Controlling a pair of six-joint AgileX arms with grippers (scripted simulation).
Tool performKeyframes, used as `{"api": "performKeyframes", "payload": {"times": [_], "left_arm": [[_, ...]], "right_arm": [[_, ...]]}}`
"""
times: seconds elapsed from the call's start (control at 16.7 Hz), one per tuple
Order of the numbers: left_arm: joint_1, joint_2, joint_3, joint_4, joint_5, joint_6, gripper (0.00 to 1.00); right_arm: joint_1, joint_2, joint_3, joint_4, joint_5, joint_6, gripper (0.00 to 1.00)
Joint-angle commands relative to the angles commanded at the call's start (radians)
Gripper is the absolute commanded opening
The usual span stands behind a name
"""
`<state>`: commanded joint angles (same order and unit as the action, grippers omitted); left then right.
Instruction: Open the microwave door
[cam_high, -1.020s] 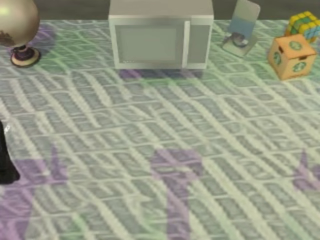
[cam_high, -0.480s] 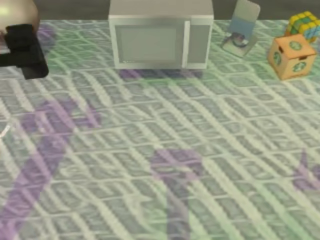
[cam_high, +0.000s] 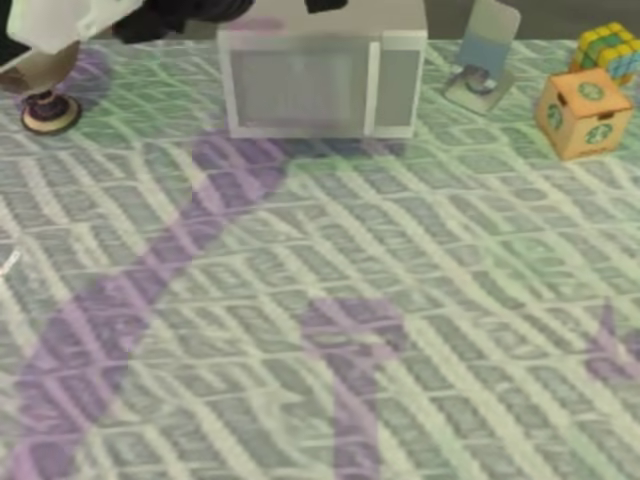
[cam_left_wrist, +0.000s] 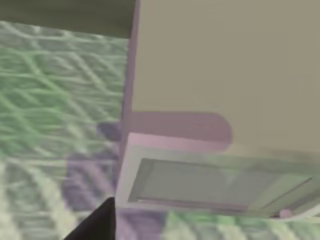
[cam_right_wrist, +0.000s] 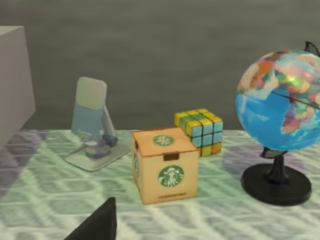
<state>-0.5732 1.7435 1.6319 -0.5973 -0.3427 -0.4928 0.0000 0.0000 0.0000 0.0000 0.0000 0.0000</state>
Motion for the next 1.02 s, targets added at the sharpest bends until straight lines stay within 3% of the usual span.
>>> {"api": "performKeyframes", "payload": {"times": [0.24,0.48,1.02], "left_arm": [[-0.098,0.319,0.277,-0.113,-0.059,-0.081,1.00],[-0.151,0.485,0.406,-0.185,-0.092,-0.121,1.00],[-0.142,0.546,0.447,-0.168,-0.086,-0.111,1.00]], "right_arm": [[0.000,0.000,0.000,0.000,0.000,0.000,1.00],[0.000,0.000,0.000,0.000,0.000,0.000,1.00],[0.000,0.000,0.000,0.000,0.000,0.000,1.00]]}}
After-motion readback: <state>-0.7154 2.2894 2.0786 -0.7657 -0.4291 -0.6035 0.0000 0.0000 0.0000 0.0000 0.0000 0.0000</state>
